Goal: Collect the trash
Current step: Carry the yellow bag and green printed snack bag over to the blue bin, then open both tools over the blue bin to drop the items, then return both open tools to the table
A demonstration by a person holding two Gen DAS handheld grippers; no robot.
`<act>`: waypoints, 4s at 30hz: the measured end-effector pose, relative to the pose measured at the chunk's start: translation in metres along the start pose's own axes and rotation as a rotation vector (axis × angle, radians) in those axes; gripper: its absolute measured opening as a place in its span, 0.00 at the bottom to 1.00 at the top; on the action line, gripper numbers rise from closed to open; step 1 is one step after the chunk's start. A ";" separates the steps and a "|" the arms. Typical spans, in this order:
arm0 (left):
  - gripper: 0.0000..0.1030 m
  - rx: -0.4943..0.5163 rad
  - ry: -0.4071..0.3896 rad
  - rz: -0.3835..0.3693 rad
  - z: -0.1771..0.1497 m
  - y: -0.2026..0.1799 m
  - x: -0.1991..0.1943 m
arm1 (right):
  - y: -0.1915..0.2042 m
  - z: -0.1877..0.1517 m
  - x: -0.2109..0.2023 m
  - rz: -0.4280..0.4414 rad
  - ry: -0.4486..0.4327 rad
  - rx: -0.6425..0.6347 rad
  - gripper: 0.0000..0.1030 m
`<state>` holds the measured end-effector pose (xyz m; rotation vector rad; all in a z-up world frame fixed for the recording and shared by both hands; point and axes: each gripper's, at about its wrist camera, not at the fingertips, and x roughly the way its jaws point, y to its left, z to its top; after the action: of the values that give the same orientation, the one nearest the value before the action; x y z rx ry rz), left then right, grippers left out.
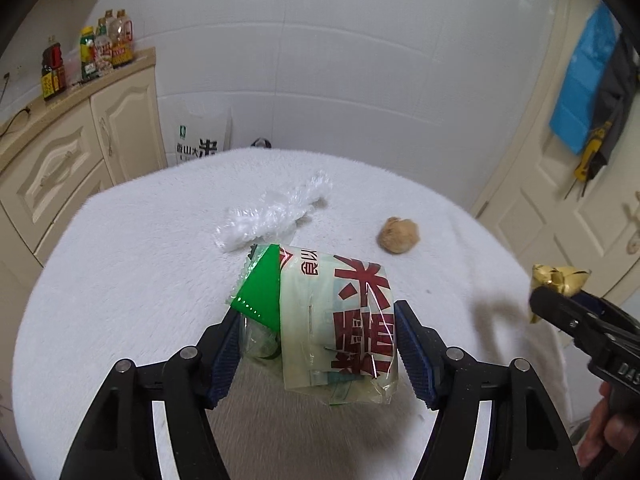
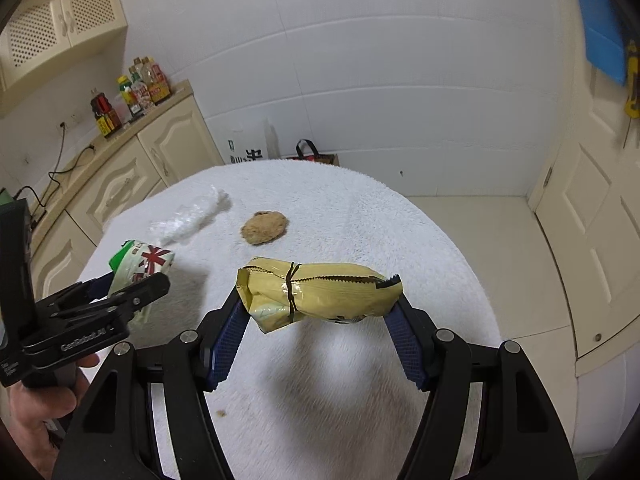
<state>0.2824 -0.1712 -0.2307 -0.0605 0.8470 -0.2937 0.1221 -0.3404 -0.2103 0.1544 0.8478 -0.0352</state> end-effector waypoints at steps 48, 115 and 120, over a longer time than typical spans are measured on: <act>0.64 0.305 -0.288 -0.412 -0.065 -0.151 -0.141 | -0.176 -0.046 -0.263 -0.243 -0.443 0.269 0.66; 0.99 0.425 0.160 -0.272 0.003 -0.213 0.035 | -0.325 -0.103 -0.131 -0.248 -0.119 0.701 1.00; 0.99 0.371 0.077 -0.277 0.007 -0.161 -0.028 | -0.277 -0.075 -0.151 -0.235 -0.165 0.612 1.00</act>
<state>0.2322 -0.3184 -0.1783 0.1817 0.8489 -0.7130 -0.0595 -0.6079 -0.1800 0.6170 0.6649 -0.5238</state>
